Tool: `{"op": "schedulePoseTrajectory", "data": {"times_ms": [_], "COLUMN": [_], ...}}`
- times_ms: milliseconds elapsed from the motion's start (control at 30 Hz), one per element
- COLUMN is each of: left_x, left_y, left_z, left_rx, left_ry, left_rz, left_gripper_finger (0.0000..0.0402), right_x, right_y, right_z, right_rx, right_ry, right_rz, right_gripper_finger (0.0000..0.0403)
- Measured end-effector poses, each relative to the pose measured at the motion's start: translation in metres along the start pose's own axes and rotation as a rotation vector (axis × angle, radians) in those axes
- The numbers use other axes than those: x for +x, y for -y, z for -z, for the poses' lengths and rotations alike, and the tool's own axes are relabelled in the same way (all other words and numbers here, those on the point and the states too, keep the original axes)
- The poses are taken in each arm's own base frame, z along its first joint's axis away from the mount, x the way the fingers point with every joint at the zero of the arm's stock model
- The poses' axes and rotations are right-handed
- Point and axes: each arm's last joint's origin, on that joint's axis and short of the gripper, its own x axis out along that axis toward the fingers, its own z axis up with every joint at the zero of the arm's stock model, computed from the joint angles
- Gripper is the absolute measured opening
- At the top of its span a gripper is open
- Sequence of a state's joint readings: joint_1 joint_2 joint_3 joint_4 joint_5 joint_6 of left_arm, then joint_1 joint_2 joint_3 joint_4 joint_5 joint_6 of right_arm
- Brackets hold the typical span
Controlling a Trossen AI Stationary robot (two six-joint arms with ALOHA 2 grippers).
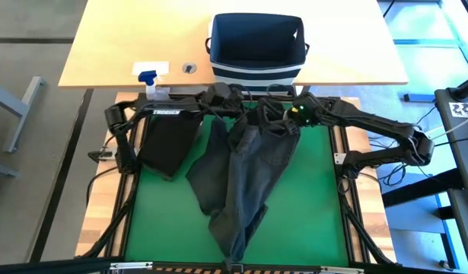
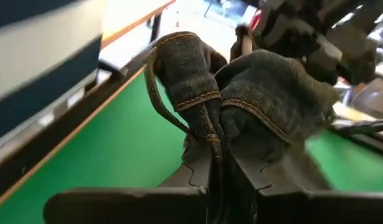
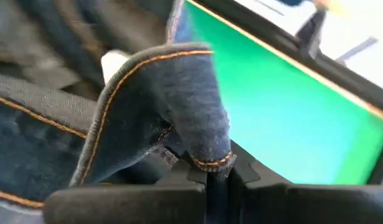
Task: Fold Laundry from Bin
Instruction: Fold the blue pants
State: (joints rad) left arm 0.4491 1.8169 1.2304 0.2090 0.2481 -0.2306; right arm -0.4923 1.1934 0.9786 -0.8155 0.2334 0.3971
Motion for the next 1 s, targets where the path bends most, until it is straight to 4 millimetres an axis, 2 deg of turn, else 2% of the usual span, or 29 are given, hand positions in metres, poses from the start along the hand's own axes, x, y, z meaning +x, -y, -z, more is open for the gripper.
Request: {"op": "schedulePoseTrajectory", "data": {"times_ms": [133,233,400,533,633,767,867,1000], "left_x": [0.016,0.021,0.019,0.017,0.006,-0.025,-0.049,-0.071], "left_y": [-0.019,-0.023,-0.021,-0.017,-0.011,0.002,0.016,0.037], "left_z": [0.016,0.018,0.007,-0.010,-0.027,-0.050,-0.054,-0.045], "left_rx": [-0.019,-0.016,0.019,0.071,0.096,0.108,0.113,0.101], "left_ry": [-0.017,0.004,0.007,-0.074,-0.198,-0.381,-0.504,-0.646], "left_rz": [-0.054,-0.072,-0.057,-0.005,0.023,-0.022,-0.056,-0.096], "left_gripper_finger": [0.0023,0.0035,0.0079,0.0128,0.0159,0.0183,0.0187,0.0185], "right_x": [0.024,0.035,0.041,0.041,0.035,0.021,0.011,0.004], "right_y": [0.019,0.029,0.042,0.051,0.053,0.049,0.043,0.030], "right_z": [0.012,0.016,0.012,0.009,0.005,-0.006,-0.014,-0.018], "right_rx": [0.082,0.115,0.175,0.222,0.280,0.281,0.245,0.139], "right_ry": [-0.031,-0.029,0.010,0.020,-0.008,-0.052,-0.068,-0.051], "right_rz": [0.070,0.090,0.122,0.139,0.099,-0.056,-0.227,-0.434], "right_gripper_finger": [0.0015,0.0017,0.0034,0.0088,0.0141,0.0201,0.0230,0.0250]}}
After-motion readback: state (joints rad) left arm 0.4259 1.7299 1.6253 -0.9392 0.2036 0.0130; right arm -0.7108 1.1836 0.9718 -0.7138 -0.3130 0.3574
